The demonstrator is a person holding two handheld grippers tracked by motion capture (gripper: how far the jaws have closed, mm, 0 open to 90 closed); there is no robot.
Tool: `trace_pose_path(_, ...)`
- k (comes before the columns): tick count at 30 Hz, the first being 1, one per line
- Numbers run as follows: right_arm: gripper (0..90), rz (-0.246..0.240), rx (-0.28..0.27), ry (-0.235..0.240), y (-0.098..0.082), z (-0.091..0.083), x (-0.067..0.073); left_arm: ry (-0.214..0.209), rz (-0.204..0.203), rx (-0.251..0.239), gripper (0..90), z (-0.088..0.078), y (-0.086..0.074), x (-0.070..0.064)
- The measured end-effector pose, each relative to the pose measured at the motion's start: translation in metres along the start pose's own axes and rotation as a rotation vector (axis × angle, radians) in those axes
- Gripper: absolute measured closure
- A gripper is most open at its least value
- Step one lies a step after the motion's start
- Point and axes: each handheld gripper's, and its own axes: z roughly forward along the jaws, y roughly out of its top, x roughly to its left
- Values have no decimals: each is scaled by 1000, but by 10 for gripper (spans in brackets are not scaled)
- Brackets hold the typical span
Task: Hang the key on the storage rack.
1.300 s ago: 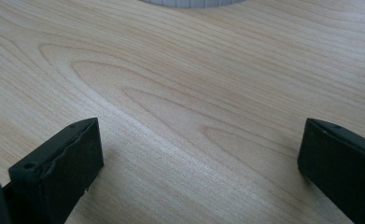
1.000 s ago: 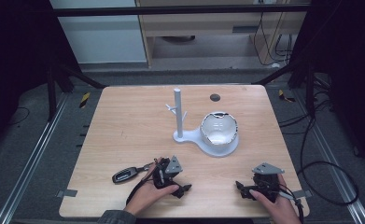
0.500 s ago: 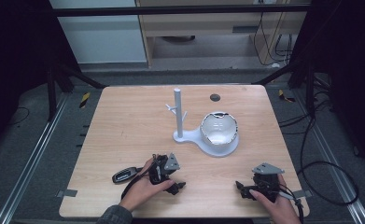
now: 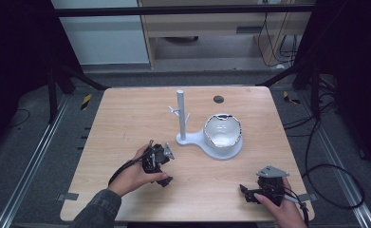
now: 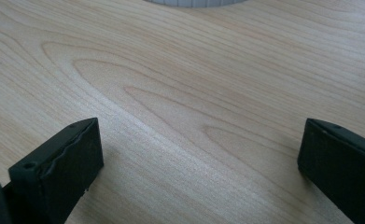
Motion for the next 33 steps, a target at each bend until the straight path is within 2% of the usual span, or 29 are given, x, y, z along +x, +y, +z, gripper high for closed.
trace_pose_path(3, 4, -1, 0, -1, 0, 0, 0, 11, 12, 29, 50, -4, -1, 3)
trace_pose_path(6, 4, -4, 0, -1, 0, 0, 0, 9, 22, 38, 54, -6, -2, 4)
trace_pose_path(9, 4, -2, 0, -1, 0, 0, 0, 5, 17, 72, 88, -9, -4, 10)
trace_pose_path(14, 4, -1, 0, 0, 0, 0, 0, 5, 39, 116, 155, -12, -4, 14)
trace_pose_path(16, 4, -1, 0, 0, 0, 0, 0, 3, 44, 124, 197, -14, -5, 15)
trace_pose_path(17, 4, -1, 0, 0, 0, 0, 0, -7, 30, 126, 209, -15, -6, 17)
trace_pose_path(19, 4, -2, 0, 0, 0, 0, 0, -9, 28, 129, 235, -16, -7, 17)
trace_pose_path(20, 4, -1, 0, 0, 0, 0, 0, -14, 10, 149, 244, -15, -9, 18)
trace_pose_path(23, 4, -1, 0, 0, 0, 0, 0, -19, 10, 174, 329, -15, -13, 20)
trace_pose_path(26, 4, -2, 0, 0, 0, 0, 0, -33, 4, 209, 381, -14, -19, 23)
trace_pose_path(28, 4, -2, 0, 0, 0, 0, 0, -37, 2, 215, 388, -13, -20, 24)
trace_pose_path(33, 4, -1, 0, 0, 0, 0, 0, -57, 10, 254, 503, -8, -23, 25)
